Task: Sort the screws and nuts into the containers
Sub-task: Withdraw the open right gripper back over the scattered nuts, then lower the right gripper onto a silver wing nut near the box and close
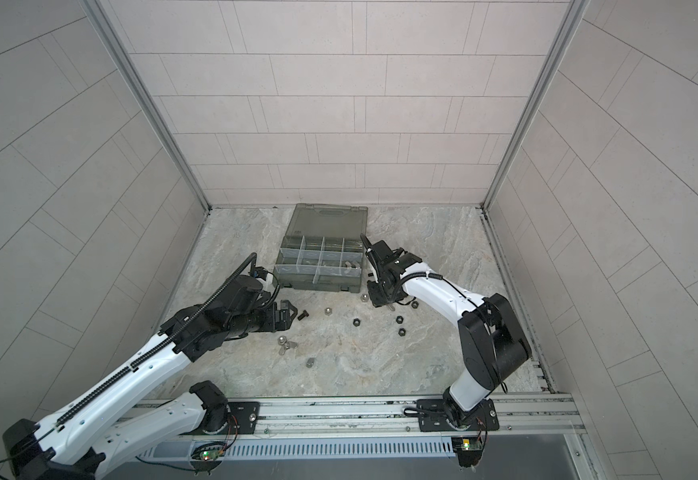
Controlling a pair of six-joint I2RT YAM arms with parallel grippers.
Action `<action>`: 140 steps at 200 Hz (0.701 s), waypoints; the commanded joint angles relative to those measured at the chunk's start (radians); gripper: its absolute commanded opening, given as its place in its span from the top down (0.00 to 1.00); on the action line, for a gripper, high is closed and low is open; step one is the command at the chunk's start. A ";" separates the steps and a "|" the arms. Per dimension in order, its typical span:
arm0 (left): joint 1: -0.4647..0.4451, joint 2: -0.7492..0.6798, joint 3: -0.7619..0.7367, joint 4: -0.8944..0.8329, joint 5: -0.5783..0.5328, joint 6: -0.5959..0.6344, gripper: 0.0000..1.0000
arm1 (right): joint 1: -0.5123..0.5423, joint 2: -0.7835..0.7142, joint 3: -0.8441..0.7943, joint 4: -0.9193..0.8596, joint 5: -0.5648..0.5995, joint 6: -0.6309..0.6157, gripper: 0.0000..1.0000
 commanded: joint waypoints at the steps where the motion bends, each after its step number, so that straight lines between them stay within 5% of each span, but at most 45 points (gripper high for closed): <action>1: 0.005 0.023 -0.012 0.032 0.014 -0.008 0.05 | -0.021 0.033 -0.017 0.019 0.052 -0.005 0.56; 140: 0.005 0.135 0.035 0.085 0.054 0.014 0.05 | -0.152 0.166 -0.065 0.153 -0.081 0.010 0.60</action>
